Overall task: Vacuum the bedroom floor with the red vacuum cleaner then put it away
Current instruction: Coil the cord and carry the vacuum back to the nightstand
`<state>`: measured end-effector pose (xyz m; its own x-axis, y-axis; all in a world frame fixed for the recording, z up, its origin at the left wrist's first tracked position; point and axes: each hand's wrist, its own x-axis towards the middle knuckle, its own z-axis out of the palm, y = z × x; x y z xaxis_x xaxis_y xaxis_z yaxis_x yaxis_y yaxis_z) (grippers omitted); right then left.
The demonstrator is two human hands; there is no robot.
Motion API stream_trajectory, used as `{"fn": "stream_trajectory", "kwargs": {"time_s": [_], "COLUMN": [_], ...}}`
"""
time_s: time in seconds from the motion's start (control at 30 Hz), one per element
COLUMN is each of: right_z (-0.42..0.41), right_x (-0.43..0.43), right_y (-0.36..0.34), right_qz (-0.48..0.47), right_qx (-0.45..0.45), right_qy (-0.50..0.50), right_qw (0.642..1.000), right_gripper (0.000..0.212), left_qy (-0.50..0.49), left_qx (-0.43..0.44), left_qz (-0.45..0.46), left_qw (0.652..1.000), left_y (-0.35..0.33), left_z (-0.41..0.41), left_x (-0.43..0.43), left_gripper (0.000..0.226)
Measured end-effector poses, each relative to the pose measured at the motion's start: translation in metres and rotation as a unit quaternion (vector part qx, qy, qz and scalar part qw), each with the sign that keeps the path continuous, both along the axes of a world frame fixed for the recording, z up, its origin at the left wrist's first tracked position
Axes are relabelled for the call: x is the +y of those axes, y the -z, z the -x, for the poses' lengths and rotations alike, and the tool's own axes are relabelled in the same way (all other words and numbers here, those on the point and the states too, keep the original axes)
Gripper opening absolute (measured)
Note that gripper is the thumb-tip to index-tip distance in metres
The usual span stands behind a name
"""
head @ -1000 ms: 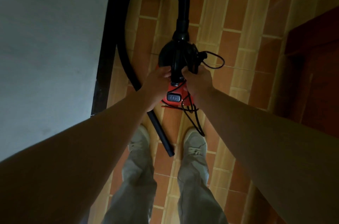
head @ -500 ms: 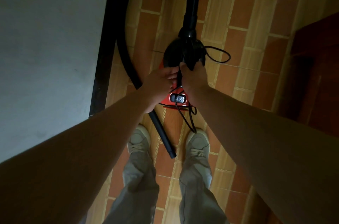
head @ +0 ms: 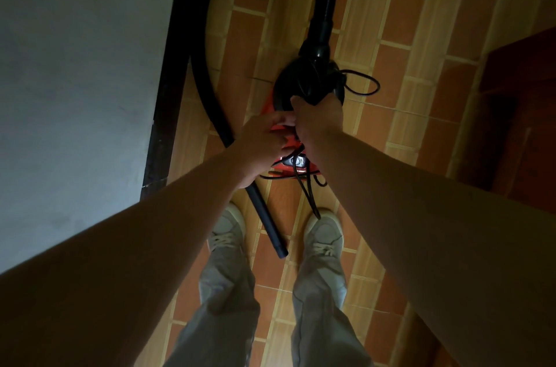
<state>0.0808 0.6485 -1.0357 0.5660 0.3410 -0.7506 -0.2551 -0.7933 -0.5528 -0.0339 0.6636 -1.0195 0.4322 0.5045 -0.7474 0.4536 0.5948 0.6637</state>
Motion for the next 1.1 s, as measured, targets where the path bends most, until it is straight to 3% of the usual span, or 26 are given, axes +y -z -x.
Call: {"fn": "stream_trajectory", "kwargs": {"time_s": [0.17,0.3,0.5,0.6,0.77,1.0,1.1], "right_z": [0.003,0.004,0.008,0.008,0.011,0.011,0.011], "right_x": [0.001,0.003,0.002,0.000,-0.003,-0.005,-0.006], "right_y": [0.000,0.003,0.018,0.024,0.030,0.037,0.038], "right_qz": [0.008,0.008,0.027,0.020,0.003,-0.014,-0.020], "right_qx": [-0.041,-0.076,-0.184,-0.219,-0.251,-0.273,-0.270], "right_qy": [-0.049,-0.069,-0.105,-0.109,-0.106,-0.099,-0.097], "right_qw": [0.998,0.995,0.977,0.969,0.962,0.957,0.958], "right_gripper": [0.026,0.042,0.037,0.036,0.038,0.037,0.037], "left_qy": [-0.031,-0.012,0.194,0.313,0.432,0.500,0.511], "left_qx": [0.074,0.144,0.258,0.266,0.246,0.247,0.264], "left_qz": [-0.066,-0.116,-0.097,-0.112,-0.149,-0.225,-0.249], "left_qw": [0.995,0.983,0.942,0.905,0.855,0.799,0.779], "left_y": [0.022,0.051,0.108,0.129,0.156,0.188,0.192], "left_z": [0.022,0.053,0.095,0.106,0.111,0.100,0.102], "left_x": [-0.001,-0.008,-0.027,-0.035,-0.043,-0.038,-0.038], "left_gripper": [0.034,0.033,0.045,0.057,0.068,0.041,0.040]}}
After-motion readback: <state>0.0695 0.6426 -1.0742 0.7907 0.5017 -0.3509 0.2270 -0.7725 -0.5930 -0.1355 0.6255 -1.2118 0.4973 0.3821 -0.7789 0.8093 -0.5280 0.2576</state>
